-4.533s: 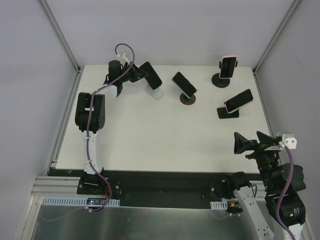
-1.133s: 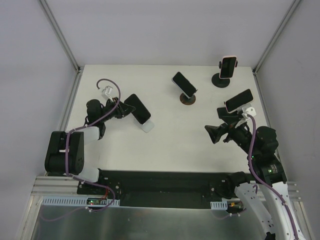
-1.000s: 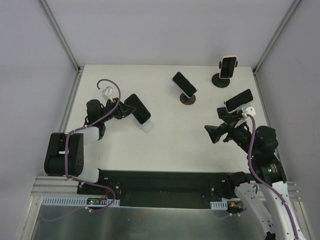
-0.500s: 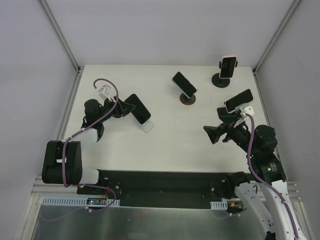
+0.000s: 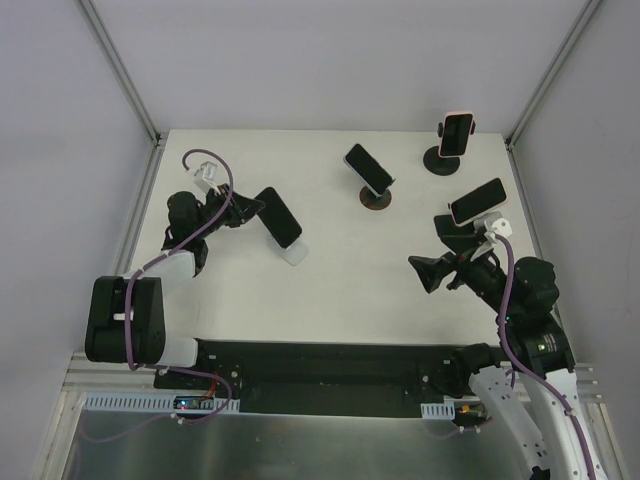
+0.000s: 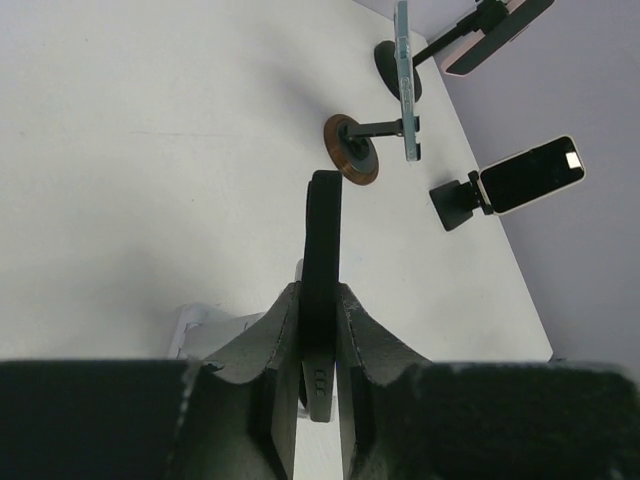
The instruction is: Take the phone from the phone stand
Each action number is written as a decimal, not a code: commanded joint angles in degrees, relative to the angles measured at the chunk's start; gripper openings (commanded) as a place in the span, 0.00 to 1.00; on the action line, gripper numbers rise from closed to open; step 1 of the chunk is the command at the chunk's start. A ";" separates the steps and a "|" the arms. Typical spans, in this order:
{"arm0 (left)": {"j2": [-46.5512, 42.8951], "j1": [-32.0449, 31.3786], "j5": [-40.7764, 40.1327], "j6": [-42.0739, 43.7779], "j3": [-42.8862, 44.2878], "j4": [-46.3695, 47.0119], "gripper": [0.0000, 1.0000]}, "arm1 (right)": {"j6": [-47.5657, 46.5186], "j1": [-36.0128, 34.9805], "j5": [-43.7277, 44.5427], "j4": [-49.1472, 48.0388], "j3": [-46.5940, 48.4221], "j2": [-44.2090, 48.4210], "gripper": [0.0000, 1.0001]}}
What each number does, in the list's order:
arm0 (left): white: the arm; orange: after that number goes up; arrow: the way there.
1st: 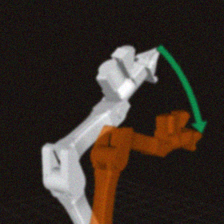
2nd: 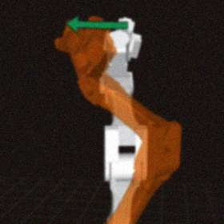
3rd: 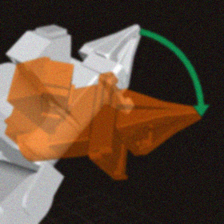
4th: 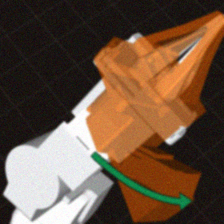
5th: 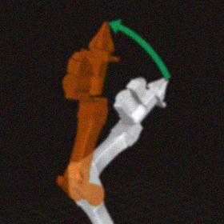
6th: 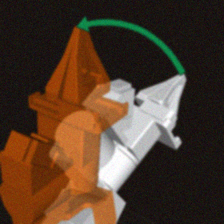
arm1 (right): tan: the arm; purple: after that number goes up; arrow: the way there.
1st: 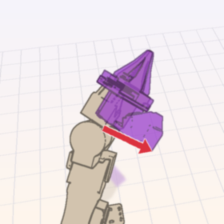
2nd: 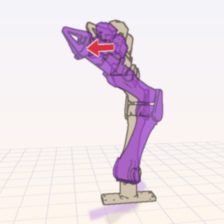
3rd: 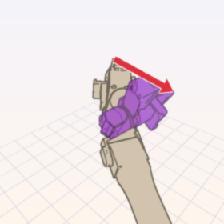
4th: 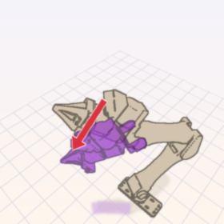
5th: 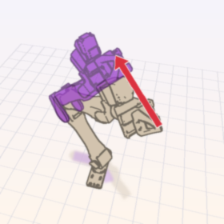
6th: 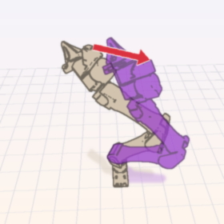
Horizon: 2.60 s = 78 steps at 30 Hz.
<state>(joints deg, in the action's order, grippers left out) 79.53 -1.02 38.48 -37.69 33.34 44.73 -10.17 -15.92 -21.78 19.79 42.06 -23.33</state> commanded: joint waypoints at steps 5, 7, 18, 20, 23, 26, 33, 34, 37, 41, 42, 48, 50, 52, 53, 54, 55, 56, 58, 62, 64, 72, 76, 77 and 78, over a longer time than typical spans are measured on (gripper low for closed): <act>-2.53 0.58 0.72 -0.10 2.25 2.29 0.00 | -1.16 -0.25 -1.07 -0.63 0.04 0.75 0.96; -3.84 0.58 0.55 0.51 2.95 1.06 0.00 | -1.16 -0.42 -0.98 -0.63 0.12 0.57 0.96; -10.00 0.58 -0.34 0.60 10.33 -6.93 0.00 | -0.11 -0.34 -0.37 0.86 1.52 -0.92 0.96; -11.32 0.58 -0.07 0.08 11.56 -10.17 0.00 | 0.77 -0.25 -0.63 2.35 2.14 -2.50 0.96; -11.76 0.58 3.70 -1.24 15.34 -13.43 0.00 | 1.21 -0.34 -4.13 2.89 3.11 -4.35 0.96; -12.38 -0.21 8.27 -3.52 16.40 -14.23 0.00 | 3.83 -0.25 -8.71 2.62 3.72 -6.81 0.96; -16.51 -9.94 4.95 -2.04 17.72 -21.78 0.00 | 6.57 -0.34 -16.26 3.76 6.89 -13.93 0.96; -16.77 -11.19 3.72 -1.43 17.81 -23.10 0.00 | 6.92 -0.34 -17.58 3.07 6.89 -15.41 0.96; -16.86 -16.10 1.69 -2.38 17.37 -23.28 0.00 | 8.94 -0.86 -19.79 1.83 6.45 -17.88 0.96; -16.68 -22.35 -2.35 -4.23 16.32 -23.29 0.00 | 11.58 -4.28 -13.15 2.79 5.92 -19.99 0.96; -16.60 -23.67 -4.36 -4.49 16.14 -23.37 0.00 | 11.58 -6.99 -11.20 3.41 6.45 -20.61 0.96; -14.23 -34.20 -11.57 -5.11 16.05 -23.28 0.00 | 12.55 -20.43 5.58 3.24 7.77 -24.48 0.96; -13.43 -36.41 -12.81 -5.29 16.14 -23.29 0.00 | 12.98 -23.44 12.59 2.45 8.12 -25.27 0.96; -13.00 -38.96 -14.56 -5.46 16.23 -23.37 0.00 | 13.34 -27.05 16.05 1.83 8.38 -26.06 0.96; -12.82 -39.67 -15.09 -5.64 16.14 -23.37 0.00 | 13.60 -28.10 19.63 1.66 8.39 -26.15 0.96; -12.82 -40.90 -15.62 -5.64 16.05 -23.37 0.00 | 13.86 -30.20 21.15 1.22 8.39 -26.15 0.96; -13.17 -41.43 -16.93 -6.16 15.88 -23.29 0.00 | 13.69 -31.09 21.77 0.43 8.30 -25.98 0.96; -13.34 -41.87 -17.55 -6.25 15.35 -23.28 0.00 | 13.69 -32.06 25.35 0.08 8.38 -25.97 0.96; -13.87 -43.36 -18.96 -6.60 14.91 -23.37 0.00 | 13.69 -34.34 26.79 -0.71 8.47 -26.06 0.96; -14.92 -45.56 -22.65 -7.04 13.77 -23.55 0.00 | 15.27 -37.33 28.98 -2.30 8.30 -26.68 0.96; -15.36 -46.27 -23.62 -7.13 13.59 -23.64 0.00 | 16.75 -38.65 29.25 -3.70 7.69 -26.59 0.96; -17.39 -48.99 -27.14 -7.40 12.89 -23.99 0.00 | 20.54 -41.64 33.55 -3.53 6.19 -26.68 0.96; -17.91 -50.31 -28.28 -7.57 12.80 -24.08 0.00 | 21.95 -41.91 35.84 -3.62 4.35 -26.50 0.96; -17.92 -50.57 -28.54 -7.66 12.71 -24.08 0.00 | 21.95 -41.91 35.84 -3.62 3.91 -26.41 0.96; -18.00 -50.75 -28.72 -7.66 12.62 -24.08 0.00 | 22.04 -42.17 35.76 -3.62 3.73 -26.41 0.96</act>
<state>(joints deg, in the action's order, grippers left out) 64.07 -50.52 11.66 -43.24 45.43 16.40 9.58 -57.49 10.85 18.15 46.83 -49.91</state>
